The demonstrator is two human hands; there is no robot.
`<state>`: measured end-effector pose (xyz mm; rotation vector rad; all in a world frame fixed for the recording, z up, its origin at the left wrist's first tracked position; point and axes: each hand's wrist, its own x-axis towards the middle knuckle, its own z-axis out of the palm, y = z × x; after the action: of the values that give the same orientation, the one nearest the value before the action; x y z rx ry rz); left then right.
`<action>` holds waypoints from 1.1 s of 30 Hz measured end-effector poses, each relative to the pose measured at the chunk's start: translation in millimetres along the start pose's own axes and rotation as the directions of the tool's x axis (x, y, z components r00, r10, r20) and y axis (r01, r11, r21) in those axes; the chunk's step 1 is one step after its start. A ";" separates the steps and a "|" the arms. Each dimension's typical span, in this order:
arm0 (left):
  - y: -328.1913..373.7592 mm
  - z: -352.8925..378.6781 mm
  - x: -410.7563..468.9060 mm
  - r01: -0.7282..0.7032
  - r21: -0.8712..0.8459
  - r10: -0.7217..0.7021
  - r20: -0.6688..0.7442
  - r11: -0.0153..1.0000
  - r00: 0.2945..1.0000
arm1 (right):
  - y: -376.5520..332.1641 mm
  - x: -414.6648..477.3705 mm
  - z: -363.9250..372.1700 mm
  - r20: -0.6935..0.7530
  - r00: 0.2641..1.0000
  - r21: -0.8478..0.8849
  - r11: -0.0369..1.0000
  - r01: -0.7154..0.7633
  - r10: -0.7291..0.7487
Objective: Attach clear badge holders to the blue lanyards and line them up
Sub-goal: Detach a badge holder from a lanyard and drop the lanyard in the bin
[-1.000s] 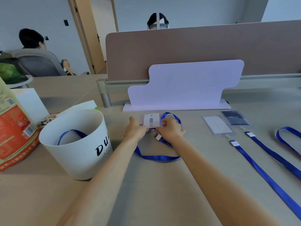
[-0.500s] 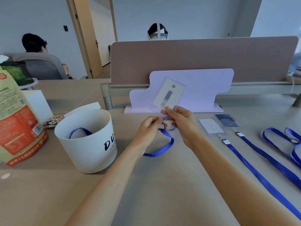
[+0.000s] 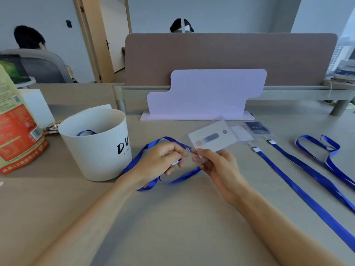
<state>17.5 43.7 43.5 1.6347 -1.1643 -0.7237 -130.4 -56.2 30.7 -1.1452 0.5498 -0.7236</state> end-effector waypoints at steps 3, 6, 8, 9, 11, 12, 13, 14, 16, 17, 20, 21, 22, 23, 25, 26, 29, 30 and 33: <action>-3.6 1.5 -0.7 -0.036 0.017 0.036 0.035 0.999 0.999 | 3.6 -1.1 -4.0 -0.014 1.000 -0.017 1.000 0.020 -0.020; -9.1 -0.7 -2.4 -0.082 0.081 0.084 -0.018 0.993 0.996 | 6.6 2.6 -3.3 -0.040 0.999 -0.007 1.000 -0.011 0.010; -13.4 -4.2 -3.7 -0.070 0.091 0.074 -0.050 0.993 0.996 | 8.4 6.0 -3.1 -0.076 0.997 0.037 0.999 -0.030 0.033; -15.4 -5.7 -4.1 -0.053 0.090 0.059 -0.062 0.995 0.996 | 9.6 7.5 -3.8 -0.098 0.995 0.042 0.999 -0.031 0.035; -17.6 -6.9 -5.1 -0.020 0.085 0.027 -0.085 0.996 0.996 | 11.7 9.6 -6.8 -0.161 0.987 0.027 0.999 -0.024 0.028; -18.9 -7.1 -5.0 -0.006 0.087 0.014 -0.093 0.996 0.996 | 13.2 11.0 -9.4 -0.203 0.979 0.026 0.999 -0.027 0.032; -19.4 -7.1 -5.1 0.007 0.096 0.002 -0.100 0.995 0.995 | 13.7 11.7 -11.8 -0.252 0.967 0.015 0.999 -0.036 0.039; -19.9 -7.2 -4.8 0.019 0.105 -0.008 -0.107 0.994 0.994 | 13.6 11.7 -13.5 -0.295 0.955 -0.019 0.999 -0.042 0.034; -19.1 -6.9 -4.9 0.028 0.116 -0.015 -0.112 0.993 0.994 | 12.6 10.6 -15.4 -0.352 0.935 -0.199 0.980 -0.022 -0.050; -18.7 -6.7 -5.1 0.029 0.122 -0.016 -0.112 0.992 0.994 | 12.9 10.1 -16.2 -0.353 0.928 -0.316 0.949 0.000 -0.118; -18.6 -5.1 -5.9 0.030 0.137 -0.015 -0.108 0.990 0.994 | 15.9 6.3 -12.7 -0.205 0.925 -0.585 0.798 0.145 -0.319; -18.6 -4.4 -6.3 0.026 0.142 -0.011 -0.106 0.990 0.994 | 16.7 4.4 -10.1 -0.119 0.919 -0.628 0.745 0.224 -0.377; -18.0 -3.6 -6.6 0.015 0.143 0.000 -0.104 0.990 0.995 | 17.3 2.3 -7.0 -0.033 0.908 -0.654 0.696 0.296 -0.418; -17.3 -2.9 -7.3 0.002 0.142 0.013 -0.102 0.990 0.995 | 17.6 -0.4 -3.0 0.040 0.898 -0.664 0.659 0.352 -0.439; -14.2 -1.3 -8.7 -0.030 0.143 0.044 -0.100 0.989 0.994 | 19.7 -4.2 2.5 0.144 0.869 -0.690 0.582 0.430 -0.473; -12.2 -0.6 -9.6 -0.045 0.144 0.059 -0.097 0.989 0.994 | 21.4 -4.7 3.5 0.177 0.847 -0.713 0.528 0.462 -0.502; -8.4 -0.2 -10.9 -0.077 0.143 0.089 -0.085 0.987 0.992 | 24.6 -2.9 0.8 0.214 0.802 -0.734 0.451 0.509 -0.558; -8.2 -0.4 -10.6 -0.077 0.141 0.089 -0.084 0.987 0.993 | 24.4 -2.2 -0.5 0.220 0.791 -0.732 0.440 0.521 -0.570; -7.9 0.0 -10.2 -0.077 0.146 0.091 -0.091 0.986 0.992 | 23.0 -3.1 -0.6 0.262 0.741 -0.731 0.374 0.571 -0.618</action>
<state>16.5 53.7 35.5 1.7083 -1.2296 -0.5112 -127.6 -48.8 8.9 -2.2506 0.4938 -1.2086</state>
